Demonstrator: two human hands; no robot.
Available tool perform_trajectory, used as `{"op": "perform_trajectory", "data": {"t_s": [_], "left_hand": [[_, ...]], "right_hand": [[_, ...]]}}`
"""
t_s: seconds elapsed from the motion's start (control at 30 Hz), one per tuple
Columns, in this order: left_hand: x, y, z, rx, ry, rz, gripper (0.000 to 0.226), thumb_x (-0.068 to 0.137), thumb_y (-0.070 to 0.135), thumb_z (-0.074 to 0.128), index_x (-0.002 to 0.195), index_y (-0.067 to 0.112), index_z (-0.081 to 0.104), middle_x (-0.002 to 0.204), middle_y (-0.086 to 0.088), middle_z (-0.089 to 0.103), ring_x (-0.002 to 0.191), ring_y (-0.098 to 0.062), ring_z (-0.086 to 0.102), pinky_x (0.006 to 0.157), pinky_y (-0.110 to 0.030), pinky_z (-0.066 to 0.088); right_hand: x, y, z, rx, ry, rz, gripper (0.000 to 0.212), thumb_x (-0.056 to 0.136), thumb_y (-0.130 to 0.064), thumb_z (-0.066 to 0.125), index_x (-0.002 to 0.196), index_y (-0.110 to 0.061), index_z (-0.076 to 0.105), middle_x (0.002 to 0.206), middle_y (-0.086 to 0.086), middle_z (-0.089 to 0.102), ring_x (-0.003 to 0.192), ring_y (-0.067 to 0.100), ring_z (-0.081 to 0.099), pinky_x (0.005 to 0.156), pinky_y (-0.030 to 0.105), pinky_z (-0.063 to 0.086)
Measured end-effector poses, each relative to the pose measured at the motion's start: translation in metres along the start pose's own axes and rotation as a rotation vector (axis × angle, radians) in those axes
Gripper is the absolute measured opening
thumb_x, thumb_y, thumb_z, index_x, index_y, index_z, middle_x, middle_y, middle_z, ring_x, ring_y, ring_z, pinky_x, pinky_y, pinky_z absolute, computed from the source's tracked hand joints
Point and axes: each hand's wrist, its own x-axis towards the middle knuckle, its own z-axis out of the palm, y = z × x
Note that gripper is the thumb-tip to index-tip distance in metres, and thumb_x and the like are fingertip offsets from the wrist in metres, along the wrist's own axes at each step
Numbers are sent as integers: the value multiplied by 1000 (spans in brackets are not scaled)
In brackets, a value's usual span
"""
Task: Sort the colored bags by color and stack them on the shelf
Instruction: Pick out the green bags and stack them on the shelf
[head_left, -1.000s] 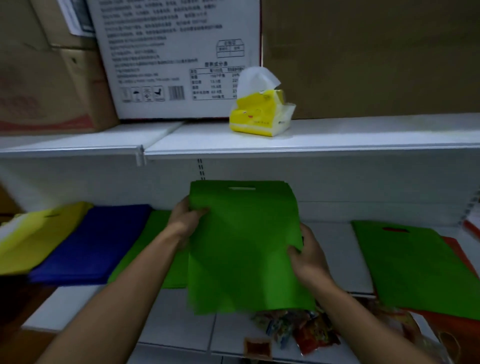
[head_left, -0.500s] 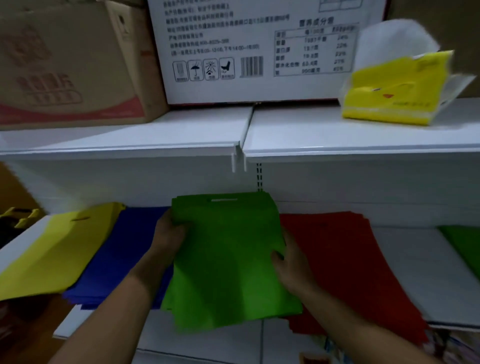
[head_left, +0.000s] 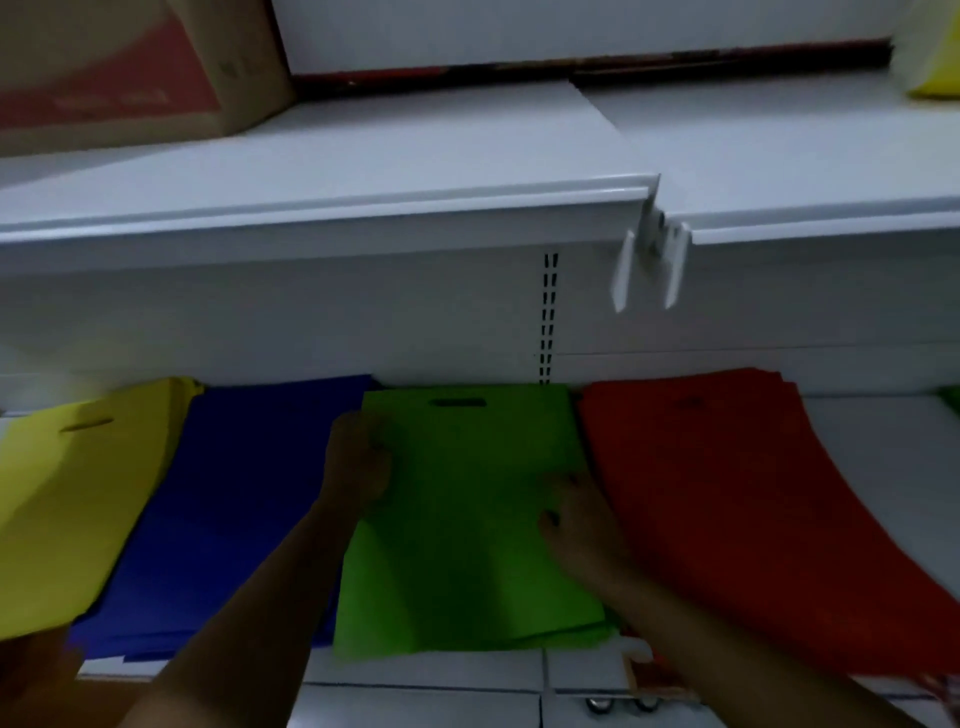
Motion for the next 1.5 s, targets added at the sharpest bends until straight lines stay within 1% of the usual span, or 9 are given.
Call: {"op": "perform_trajectory", "data": {"t_s": [0.1, 0.2, 0.3, 0.43, 0.6, 0.8, 0.93, 1.17, 1.5], "left_hand": [[2, -3, 10, 115, -121, -46, 56, 83, -4, 63, 137, 0, 46, 150, -19, 26, 133, -35, 35, 102, -36, 36], [4, 0, 16, 188, -200, -55, 60, 85, 2, 64, 140, 2, 41, 155, -18, 15, 137, -34, 29, 103, -34, 34], [3, 5, 17, 216, -213, -53, 54, 87, 9, 64, 137, 5, 45, 151, -19, 20, 136, -37, 28, 105, -39, 34], [3, 22, 13, 114, -134, -45, 69, 81, 24, 72, 141, 8, 42, 151, -19, 25, 140, -40, 23, 113, -49, 28], [-1, 61, 22, 155, -127, 121, 61, 90, 33, 63, 144, 20, 39, 157, -12, 20, 145, -29, 14, 115, -39, 16], [-22, 144, 52, 83, -156, 284, 58, 91, 38, 61, 144, 26, 40, 158, -10, 20, 144, -28, 19, 116, -39, 19], [-43, 214, 88, 76, -211, 396, 61, 90, 56, 53, 143, 31, 39, 157, -6, 23, 144, -26, 22, 116, -45, 24], [-104, 343, 174, 62, -227, 551, 54, 93, 49, 52, 142, 28, 42, 153, -1, 32, 138, -21, 33, 113, -38, 30], [-176, 476, 332, 6, -424, 499, 53, 92, 39, 59, 139, 17, 46, 145, -6, 44, 132, -22, 41, 104, -26, 31]], "right_hand": [[-4, 1, 4, -167, -29, -25, 27, 97, -22, 45, 120, -18, 58, 139, 11, 41, 127, 26, 38, 101, 32, 40], [-6, 2, 1, -237, -16, -47, 22, 95, -23, 45, 110, -18, 61, 140, 12, 38, 126, 29, 33, 100, 35, 40], [-6, 2, -5, -253, -1, -79, 34, 94, -27, 46, 126, -24, 55, 148, 9, 30, 128, 29, 29, 100, 35, 39], [-5, -1, -20, -223, 30, -119, 59, 96, -32, 50, 150, -28, 28, 160, 5, 9, 143, 28, 17, 112, 41, 34], [-7, 3, -52, -168, 85, -133, 67, 96, -35, 50, 153, -26, 16, 162, 2, 7, 147, 28, 13, 117, 44, 23], [-35, 35, -105, -131, 160, -54, 69, 99, -40, 45, 155, -21, 9, 163, 3, 4, 148, 26, 12, 116, 40, 23], [-55, 82, -147, -161, 221, -8, 70, 98, -42, 44, 155, -22, 8, 163, 2, 3, 148, 26, 12, 115, 40, 25], [-90, 196, -229, -197, 304, 82, 71, 98, -46, 41, 155, -21, 8, 163, 5, 2, 148, 25, 9, 117, 43, 17], [-146, 387, -339, -172, 277, 321, 72, 98, -42, 47, 155, -20, 10, 163, 8, 3, 148, 31, 9, 117, 48, 19]]}}
